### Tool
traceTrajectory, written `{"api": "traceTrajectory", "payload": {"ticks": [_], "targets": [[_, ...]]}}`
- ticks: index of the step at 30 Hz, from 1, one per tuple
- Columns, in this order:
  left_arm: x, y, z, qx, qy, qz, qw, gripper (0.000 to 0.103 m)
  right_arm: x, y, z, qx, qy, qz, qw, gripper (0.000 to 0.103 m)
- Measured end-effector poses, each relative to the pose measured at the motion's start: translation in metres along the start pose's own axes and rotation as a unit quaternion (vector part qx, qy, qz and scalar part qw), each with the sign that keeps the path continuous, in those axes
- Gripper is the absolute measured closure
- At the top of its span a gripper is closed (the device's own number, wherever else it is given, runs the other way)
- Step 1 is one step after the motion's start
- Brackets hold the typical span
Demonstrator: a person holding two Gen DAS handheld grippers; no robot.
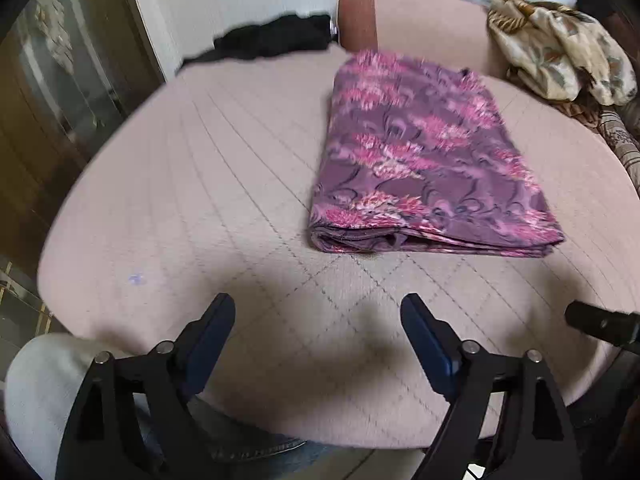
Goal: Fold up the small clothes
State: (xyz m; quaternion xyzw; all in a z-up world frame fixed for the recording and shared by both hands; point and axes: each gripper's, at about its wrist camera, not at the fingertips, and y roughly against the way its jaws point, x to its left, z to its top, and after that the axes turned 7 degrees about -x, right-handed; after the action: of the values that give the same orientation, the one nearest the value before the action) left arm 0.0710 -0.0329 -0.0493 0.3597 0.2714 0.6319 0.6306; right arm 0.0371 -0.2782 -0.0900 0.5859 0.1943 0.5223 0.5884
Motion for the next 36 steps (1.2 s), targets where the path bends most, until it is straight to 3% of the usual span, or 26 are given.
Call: {"api": "traceTrajectory", "payload": {"ticks": [5,8,11,14,22,36], "targets": [[-0.008,0.035,-0.012,-0.033,-0.036,0.04,0.998,0.016,0.017,0.031,-0.026,-0.046,0.043,-0.038,0.997,0.028],[-0.002,0.055,-0.017,-0.038,-0.02,0.015,0.999,0.016,0.033,0.06,-0.038,-0.093,0.078,-0.05,0.991,0.028],[0.003,0.076,-0.019,-0.038,0.003,-0.009,0.9992,0.016,0.044,0.088,-0.05,-0.124,0.085,-0.033,0.988,0.024],[0.007,0.094,-0.021,-0.033,0.008,-0.012,0.9993,0.016,0.048,0.11,-0.06,-0.129,0.08,-0.013,0.988,0.022],[0.018,0.162,-0.007,-0.071,0.027,-0.006,0.9971,0.012,0.068,0.175,-0.063,-0.157,0.078,-0.004,0.984,0.022],[0.025,0.221,0.013,-0.099,0.033,0.003,0.9946,0.011,0.111,0.254,-0.068,-0.216,0.132,-0.005,0.968,0.02]]}}
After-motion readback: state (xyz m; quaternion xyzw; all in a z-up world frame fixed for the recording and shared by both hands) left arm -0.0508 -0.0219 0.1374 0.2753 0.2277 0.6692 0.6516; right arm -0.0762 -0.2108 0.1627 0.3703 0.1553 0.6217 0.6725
